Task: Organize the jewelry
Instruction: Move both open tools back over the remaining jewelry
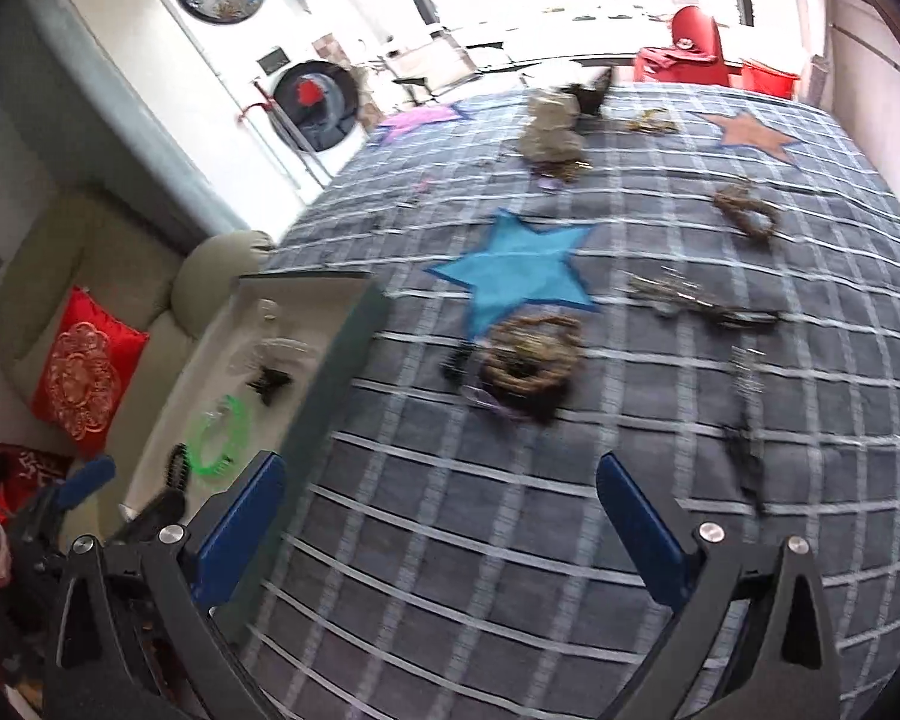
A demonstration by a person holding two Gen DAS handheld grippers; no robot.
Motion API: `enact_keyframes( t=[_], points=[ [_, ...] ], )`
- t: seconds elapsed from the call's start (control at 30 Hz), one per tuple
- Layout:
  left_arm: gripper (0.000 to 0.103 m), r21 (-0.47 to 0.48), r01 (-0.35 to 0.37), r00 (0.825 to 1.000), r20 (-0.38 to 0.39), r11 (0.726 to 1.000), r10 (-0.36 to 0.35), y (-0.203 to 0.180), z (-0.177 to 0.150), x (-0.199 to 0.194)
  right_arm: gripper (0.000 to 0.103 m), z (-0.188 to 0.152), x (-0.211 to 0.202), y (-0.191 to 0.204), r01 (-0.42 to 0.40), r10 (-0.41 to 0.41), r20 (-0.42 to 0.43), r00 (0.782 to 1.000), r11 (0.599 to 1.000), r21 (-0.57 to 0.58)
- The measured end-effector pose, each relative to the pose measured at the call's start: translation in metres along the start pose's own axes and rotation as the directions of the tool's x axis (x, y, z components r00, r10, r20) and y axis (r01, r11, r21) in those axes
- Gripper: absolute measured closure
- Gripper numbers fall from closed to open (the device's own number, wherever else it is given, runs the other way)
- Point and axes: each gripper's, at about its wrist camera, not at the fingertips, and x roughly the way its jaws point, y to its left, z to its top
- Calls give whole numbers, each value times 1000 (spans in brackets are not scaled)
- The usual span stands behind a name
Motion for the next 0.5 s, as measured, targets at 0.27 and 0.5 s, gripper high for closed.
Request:
enact_keyframes(
  t=[0.27,0.5],
  points=[
    [2,29,71,997,-26,997,-71,-35,8,3,0,-17,-17,-73,111,-111,-4,994,989,95],
    [2,103,154,988,-39,983,-150,-82,19,10,0,-30,-27,-111,201,-200,-20,980,971,129]
  ],
)
